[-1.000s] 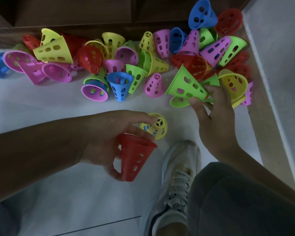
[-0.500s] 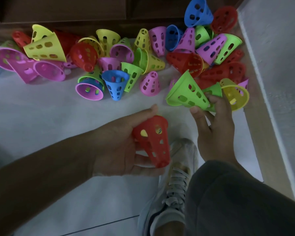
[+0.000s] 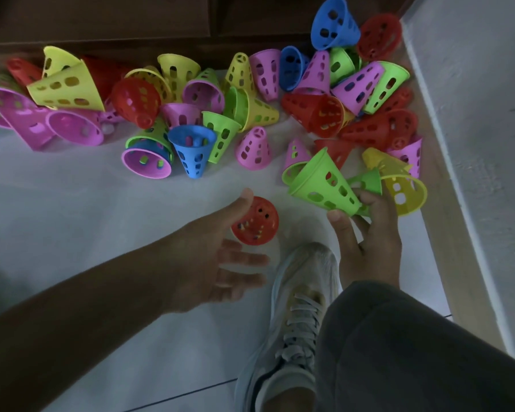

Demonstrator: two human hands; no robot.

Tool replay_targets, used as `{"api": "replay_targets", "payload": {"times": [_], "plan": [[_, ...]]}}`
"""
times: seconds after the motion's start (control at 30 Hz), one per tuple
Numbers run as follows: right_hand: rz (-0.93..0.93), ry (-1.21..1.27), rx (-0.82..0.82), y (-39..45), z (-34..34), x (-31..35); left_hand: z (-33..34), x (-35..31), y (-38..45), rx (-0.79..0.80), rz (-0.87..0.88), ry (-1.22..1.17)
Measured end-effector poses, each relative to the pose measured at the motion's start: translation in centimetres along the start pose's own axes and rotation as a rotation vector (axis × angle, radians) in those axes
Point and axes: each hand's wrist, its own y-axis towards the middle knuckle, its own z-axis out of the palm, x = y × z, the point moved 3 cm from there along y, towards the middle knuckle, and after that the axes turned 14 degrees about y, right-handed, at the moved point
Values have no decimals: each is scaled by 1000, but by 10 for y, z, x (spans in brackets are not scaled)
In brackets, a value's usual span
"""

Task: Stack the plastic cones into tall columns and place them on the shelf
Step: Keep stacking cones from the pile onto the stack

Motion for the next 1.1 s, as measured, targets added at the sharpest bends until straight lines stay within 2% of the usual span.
{"api": "replay_targets", "payload": {"times": [0.1, 0.27, 0.4, 0.53, 0.67, 0.83, 0.97, 1.1], "plan": [[24, -18, 24, -5, -4, -3, -1, 2, -2, -185, 100, 132], [7, -29, 46, -13, -11, -5, -8, -10, -4, -505, 527, 329], [28, -53, 92, -17, -15, -5, -4, -22, -7, -559, 882, 650], [18, -82, 118, -20, -15, 1, 10, -35, -10, -515, 1148, 1067], [-10, -66, 124, -21, -12, 9, 24, -43, -2, -481, 1205, 1300], [-42, -29, 125, -23, -8, 17, 21, -48, 6, -512, 1267, 1340], [-54, 7, 108, -22, -10, 21, 12, -47, 3, -554, 1281, 1261], [-41, 41, 91, -19, -11, 23, -1, -42, 4, -578, 1220, 983]]}}
